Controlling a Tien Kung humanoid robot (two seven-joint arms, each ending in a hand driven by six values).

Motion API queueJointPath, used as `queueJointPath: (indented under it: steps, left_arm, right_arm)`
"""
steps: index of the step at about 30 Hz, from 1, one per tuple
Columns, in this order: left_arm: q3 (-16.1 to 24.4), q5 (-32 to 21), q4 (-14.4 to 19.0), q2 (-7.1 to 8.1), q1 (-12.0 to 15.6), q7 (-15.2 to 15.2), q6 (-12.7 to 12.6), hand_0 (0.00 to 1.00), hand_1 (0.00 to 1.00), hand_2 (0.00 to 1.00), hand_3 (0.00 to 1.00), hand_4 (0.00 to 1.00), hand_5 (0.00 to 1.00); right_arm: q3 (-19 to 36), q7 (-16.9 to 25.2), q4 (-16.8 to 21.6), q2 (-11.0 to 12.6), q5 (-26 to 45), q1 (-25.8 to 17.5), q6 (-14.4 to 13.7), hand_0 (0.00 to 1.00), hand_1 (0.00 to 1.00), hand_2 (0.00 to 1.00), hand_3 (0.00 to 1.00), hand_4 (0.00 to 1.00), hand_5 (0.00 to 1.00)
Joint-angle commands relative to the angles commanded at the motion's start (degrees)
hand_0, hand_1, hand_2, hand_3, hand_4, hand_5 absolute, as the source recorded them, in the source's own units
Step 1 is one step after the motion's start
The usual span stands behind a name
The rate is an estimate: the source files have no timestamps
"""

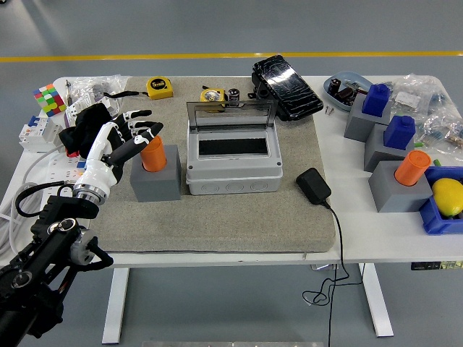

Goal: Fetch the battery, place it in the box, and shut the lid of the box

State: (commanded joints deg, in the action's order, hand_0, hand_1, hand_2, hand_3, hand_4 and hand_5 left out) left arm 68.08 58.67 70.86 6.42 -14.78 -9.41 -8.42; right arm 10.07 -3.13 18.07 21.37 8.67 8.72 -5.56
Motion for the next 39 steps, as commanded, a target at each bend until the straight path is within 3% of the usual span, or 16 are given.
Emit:
queueJointPath:
  steps: [10, 18, 36, 37, 39]
  left_arm:
    - [-2.6, 3.3, -2.0, -0.61, -1.6, -2.4, 0.0, 0.685, 0.643, 0.62, 0.705, 0.998, 0.249]
    - [-4.2, 3.6, -4.7, -1.29, -2.4, -5.8, -2.0, 0.694, 0.649, 0.63, 0.694, 0.998, 0.231]
    - [-4.8, 4.7, -8.2, -1.48, -2.8, -9.5, -3.5, 0.693, 0.635, 0.575, 0.605, 0.998, 0.159]
    - [-4.9, 4.7, -8.3, -1.51, -2.8, -9.7, -3.7, 0.681, 0.623, 0.551, 0.551, 0.998, 0.123]
    - [-5.5, 4.5, -9.0, -1.6, -3.1, -10.5, -4.3, 0.681, 0.623, 0.551, 0.551, 0.998, 0.123]
  right_arm:
    - [-0.3, 0.0, 0.0, 0.1, 0.2, 0.0, 0.0, 0.57, 0.597, 0.575, 0.548, 0.929, 0.481]
    - [-0.4, 0.0, 0.1, 0.1, 0.0, 0.2, 0.1, 0.569, 0.597, 0.575, 0.548, 0.93, 0.482]
    - [-0.6, 0.2, 0.1, 0.0, 0.2, 0.2, 0.1, 0.569, 0.597, 0.576, 0.549, 0.933, 0.482]
    - [-0.6, 0.2, 0.1, 0.0, 0.2, 0.2, 0.1, 0.57, 0.597, 0.576, 0.549, 0.932, 0.483]
    - [-0.6, 0.3, 0.1, 0.0, 0.2, 0.2, 0.1, 0.57, 0.597, 0.576, 0.549, 0.932, 0.483]
